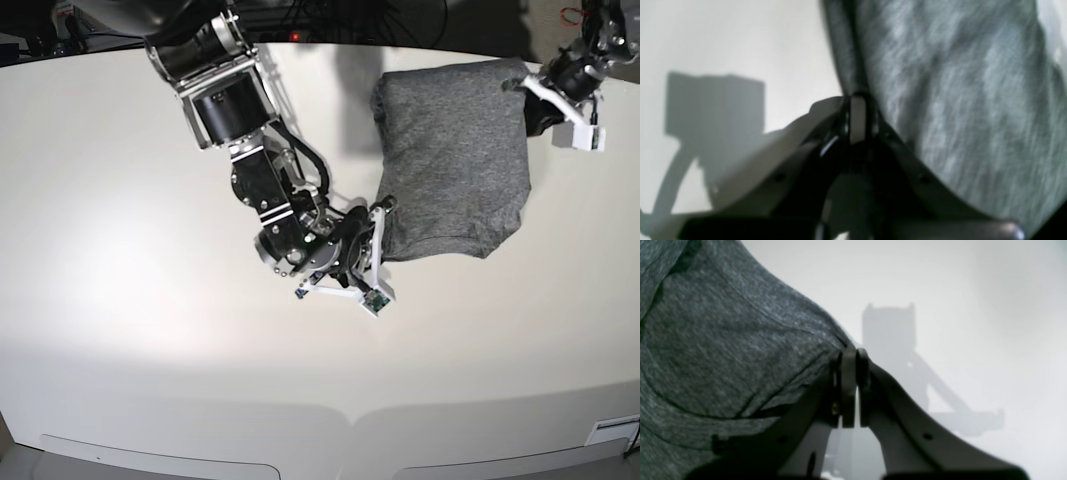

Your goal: Fold the T-shirt properly

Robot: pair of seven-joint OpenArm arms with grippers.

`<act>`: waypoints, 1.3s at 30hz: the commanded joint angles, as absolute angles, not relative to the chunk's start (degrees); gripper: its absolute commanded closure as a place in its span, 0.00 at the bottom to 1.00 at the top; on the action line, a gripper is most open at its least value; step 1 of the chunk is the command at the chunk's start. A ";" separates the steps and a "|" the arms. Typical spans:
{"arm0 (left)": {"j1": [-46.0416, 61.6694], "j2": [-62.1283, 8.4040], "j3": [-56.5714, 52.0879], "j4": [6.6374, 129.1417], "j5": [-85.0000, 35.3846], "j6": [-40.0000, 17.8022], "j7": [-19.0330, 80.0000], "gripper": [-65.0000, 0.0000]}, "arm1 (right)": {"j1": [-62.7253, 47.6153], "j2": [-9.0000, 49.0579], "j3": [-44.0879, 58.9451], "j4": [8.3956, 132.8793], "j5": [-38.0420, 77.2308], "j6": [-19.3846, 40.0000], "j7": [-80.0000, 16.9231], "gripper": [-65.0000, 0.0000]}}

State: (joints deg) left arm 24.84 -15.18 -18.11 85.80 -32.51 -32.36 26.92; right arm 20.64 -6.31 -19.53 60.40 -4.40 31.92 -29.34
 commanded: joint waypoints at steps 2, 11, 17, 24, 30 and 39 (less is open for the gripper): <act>23.05 -14.68 -16.82 84.73 -30.30 -32.60 27.16 1.00 | 23.53 -6.83 -19.40 61.39 -4.12 31.68 -28.16 1.00; 19.68 -13.85 -10.28 83.92 -29.41 -28.10 25.12 1.00 | 28.88 -5.37 -9.10 62.00 -4.32 32.56 -35.92 1.00; 18.02 -15.88 -12.34 84.14 -25.61 -23.92 23.77 1.00 | 27.14 1.37 -6.28 64.58 0.58 34.87 -39.94 1.00; 19.14 -21.96 -15.81 88.40 -28.10 -23.92 23.92 1.00 | 18.96 8.49 -6.26 78.15 7.90 35.11 -46.00 1.00; 25.39 -27.35 -16.21 93.34 -31.99 -23.90 24.56 1.00 | 7.20 11.86 -1.63 95.20 15.66 35.11 -54.54 1.00; 36.80 -28.58 -26.41 97.21 -38.68 -23.81 30.00 1.00 | -14.74 12.05 16.25 116.09 26.48 35.18 -65.60 1.00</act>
